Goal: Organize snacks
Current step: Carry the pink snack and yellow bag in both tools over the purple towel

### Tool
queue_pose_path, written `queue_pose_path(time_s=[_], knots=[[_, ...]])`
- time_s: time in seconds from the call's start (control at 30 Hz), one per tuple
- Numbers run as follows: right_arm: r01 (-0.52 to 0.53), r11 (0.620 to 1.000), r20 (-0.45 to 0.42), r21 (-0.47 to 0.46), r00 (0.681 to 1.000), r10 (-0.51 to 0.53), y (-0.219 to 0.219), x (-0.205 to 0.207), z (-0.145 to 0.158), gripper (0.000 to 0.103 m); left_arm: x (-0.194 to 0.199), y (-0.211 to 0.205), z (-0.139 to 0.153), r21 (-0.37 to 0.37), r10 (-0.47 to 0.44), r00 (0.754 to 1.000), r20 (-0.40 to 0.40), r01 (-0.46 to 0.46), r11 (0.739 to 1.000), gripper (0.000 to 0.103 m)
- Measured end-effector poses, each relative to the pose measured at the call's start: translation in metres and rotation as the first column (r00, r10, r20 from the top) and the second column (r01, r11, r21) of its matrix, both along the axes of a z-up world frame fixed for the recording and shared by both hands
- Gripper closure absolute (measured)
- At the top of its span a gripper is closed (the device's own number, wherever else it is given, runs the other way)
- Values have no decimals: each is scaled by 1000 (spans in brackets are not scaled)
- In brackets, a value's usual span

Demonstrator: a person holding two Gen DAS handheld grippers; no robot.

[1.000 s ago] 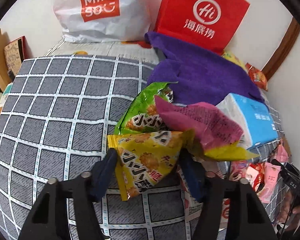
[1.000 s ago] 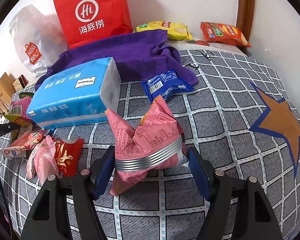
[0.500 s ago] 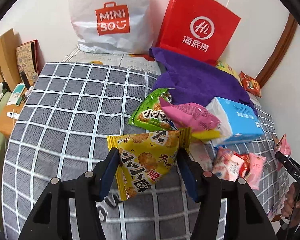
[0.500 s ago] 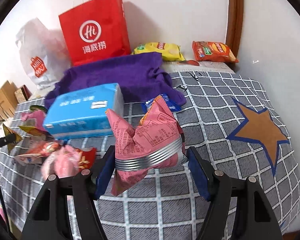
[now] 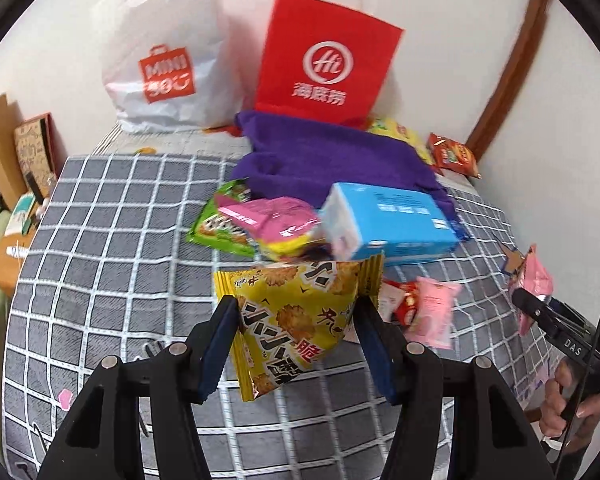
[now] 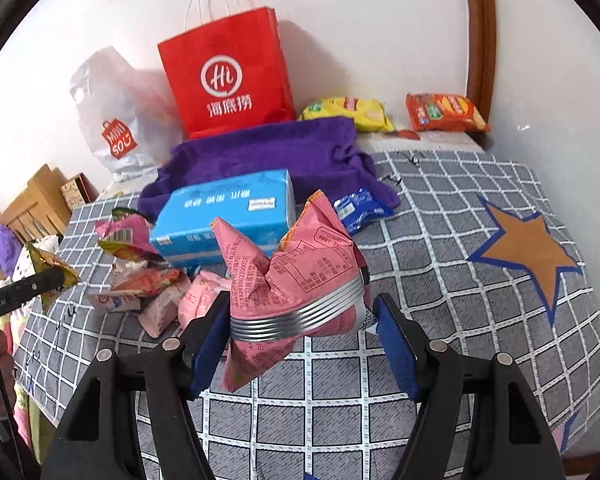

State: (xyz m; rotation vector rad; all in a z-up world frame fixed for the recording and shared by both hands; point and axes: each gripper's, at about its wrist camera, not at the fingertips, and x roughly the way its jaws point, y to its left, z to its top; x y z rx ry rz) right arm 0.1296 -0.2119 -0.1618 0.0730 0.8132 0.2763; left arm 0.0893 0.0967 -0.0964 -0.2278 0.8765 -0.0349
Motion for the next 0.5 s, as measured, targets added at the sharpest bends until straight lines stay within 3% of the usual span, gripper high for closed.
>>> queue_pose_path(time_s=[0.2,0.5], knots=[[-11,1000,21,23,1000,10,-1,-3,12,33,5,-21,16,20,-46,999,26,45,999,46],[12,999,54,-31,998,-11,2,8,32,33,32,-47,35,30,-111,993,49,110,993,46]])
